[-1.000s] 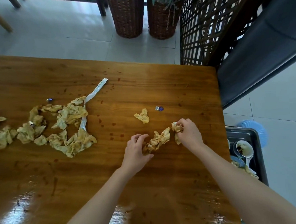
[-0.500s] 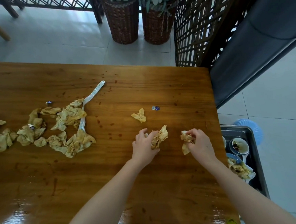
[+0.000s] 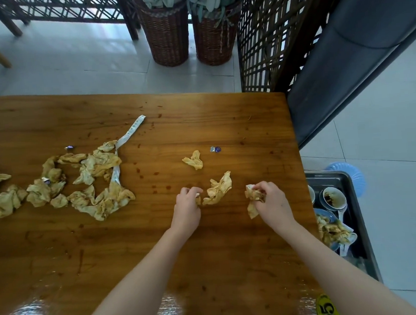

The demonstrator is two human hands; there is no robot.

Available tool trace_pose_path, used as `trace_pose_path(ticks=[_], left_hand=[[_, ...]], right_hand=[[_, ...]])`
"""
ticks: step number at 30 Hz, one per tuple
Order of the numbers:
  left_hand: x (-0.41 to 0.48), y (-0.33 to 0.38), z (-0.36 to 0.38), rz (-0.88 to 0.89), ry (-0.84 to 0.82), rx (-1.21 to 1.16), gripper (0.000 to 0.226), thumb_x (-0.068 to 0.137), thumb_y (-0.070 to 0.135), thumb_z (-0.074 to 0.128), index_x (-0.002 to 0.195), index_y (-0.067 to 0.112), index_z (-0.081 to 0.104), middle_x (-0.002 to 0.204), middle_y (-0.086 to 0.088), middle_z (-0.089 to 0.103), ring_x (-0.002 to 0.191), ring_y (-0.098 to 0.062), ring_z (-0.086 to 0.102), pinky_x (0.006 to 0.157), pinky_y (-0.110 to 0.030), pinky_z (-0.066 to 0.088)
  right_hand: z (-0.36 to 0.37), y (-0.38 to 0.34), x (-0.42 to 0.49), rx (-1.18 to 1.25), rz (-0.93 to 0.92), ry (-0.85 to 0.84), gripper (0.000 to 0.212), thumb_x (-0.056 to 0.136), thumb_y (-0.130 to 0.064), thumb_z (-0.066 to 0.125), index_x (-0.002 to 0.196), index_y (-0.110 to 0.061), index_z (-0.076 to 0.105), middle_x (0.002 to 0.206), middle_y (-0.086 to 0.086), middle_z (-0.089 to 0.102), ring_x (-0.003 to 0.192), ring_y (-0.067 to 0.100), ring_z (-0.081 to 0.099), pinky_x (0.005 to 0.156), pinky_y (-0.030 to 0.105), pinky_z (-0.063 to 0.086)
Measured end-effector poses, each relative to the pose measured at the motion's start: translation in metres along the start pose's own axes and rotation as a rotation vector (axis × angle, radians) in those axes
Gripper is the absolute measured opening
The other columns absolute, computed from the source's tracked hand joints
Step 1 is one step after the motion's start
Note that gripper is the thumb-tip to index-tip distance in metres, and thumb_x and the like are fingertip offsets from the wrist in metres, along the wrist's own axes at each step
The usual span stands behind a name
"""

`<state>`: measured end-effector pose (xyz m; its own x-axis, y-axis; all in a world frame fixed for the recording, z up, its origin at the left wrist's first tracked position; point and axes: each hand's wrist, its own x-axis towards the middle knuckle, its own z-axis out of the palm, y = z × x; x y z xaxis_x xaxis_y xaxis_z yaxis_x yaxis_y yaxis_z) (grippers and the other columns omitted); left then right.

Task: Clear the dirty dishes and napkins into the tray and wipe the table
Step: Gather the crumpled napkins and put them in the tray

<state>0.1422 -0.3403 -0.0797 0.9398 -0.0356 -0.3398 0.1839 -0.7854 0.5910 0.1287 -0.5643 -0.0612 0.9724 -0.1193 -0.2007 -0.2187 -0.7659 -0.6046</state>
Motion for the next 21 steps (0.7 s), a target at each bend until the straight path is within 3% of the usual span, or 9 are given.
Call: trace_pose_path(ticks=[6, 11, 14, 17, 21], left_hand=[[0.002, -0.006, -0.019, 0.006, 0.075, -0.068, 0.055, 0.084, -0.011, 0.052, 0.128, 0.021, 0.054, 0.124, 0.000, 0.047, 0.117, -0.019, 0.045, 0.089, -0.025, 0.042], [0.007, -0.010, -0.033, 0.032, 0.108, -0.099, 0.051, 0.085, -0.009, 0.056, 0.126, 0.021, 0.056, 0.123, 0.002, 0.049, 0.114, -0.016, 0.049, 0.089, -0.019, 0.041], [0.009, -0.014, -0.037, 0.029, 0.117, -0.109, 0.050, 0.086, -0.008, 0.058, 0.126, 0.021, 0.056, 0.123, 0.003, 0.050, 0.114, -0.013, 0.049, 0.087, -0.016, 0.038], [0.012, -0.021, -0.040, 0.034, 0.114, -0.117, 0.049, 0.086, -0.007, 0.057, 0.126, 0.021, 0.056, 0.122, 0.003, 0.050, 0.114, -0.013, 0.049, 0.088, -0.016, 0.038], [0.015, -0.028, -0.043, 0.034, 0.104, -0.128, 0.048, 0.086, -0.007, 0.056, 0.126, 0.021, 0.056, 0.120, 0.004, 0.051, 0.113, -0.012, 0.048, 0.087, -0.017, 0.036]], right_hand=[[0.016, -0.029, 0.010, 0.006, -0.074, -0.022, 0.020, 0.086, -0.014, 0.065, 0.104, -0.020, 0.063, 0.095, -0.009, 0.052, 0.085, 0.008, 0.053, 0.069, 0.027, 0.052], [0.037, -0.044, 0.022, -0.004, -0.119, -0.037, 0.028, 0.085, -0.005, 0.061, 0.109, -0.019, 0.064, 0.100, -0.010, 0.046, 0.094, 0.010, 0.051, 0.072, 0.018, 0.045], [0.050, -0.046, 0.029, -0.038, -0.096, -0.086, 0.042, 0.085, -0.002, 0.063, 0.122, -0.020, 0.061, 0.121, -0.003, 0.048, 0.114, 0.017, 0.049, 0.088, 0.020, 0.045], [0.060, -0.045, 0.035, -0.158, -0.077, -0.186, 0.061, 0.082, -0.008, 0.069, 0.136, -0.028, 0.049, 0.148, 0.006, 0.036, 0.133, 0.026, 0.037, 0.108, 0.039, 0.036], [0.066, -0.041, 0.040, -0.263, -0.090, -0.240, 0.065, 0.080, -0.007, 0.069, 0.135, -0.033, 0.045, 0.147, 0.003, 0.036, 0.130, 0.026, 0.039, 0.104, 0.039, 0.039]])
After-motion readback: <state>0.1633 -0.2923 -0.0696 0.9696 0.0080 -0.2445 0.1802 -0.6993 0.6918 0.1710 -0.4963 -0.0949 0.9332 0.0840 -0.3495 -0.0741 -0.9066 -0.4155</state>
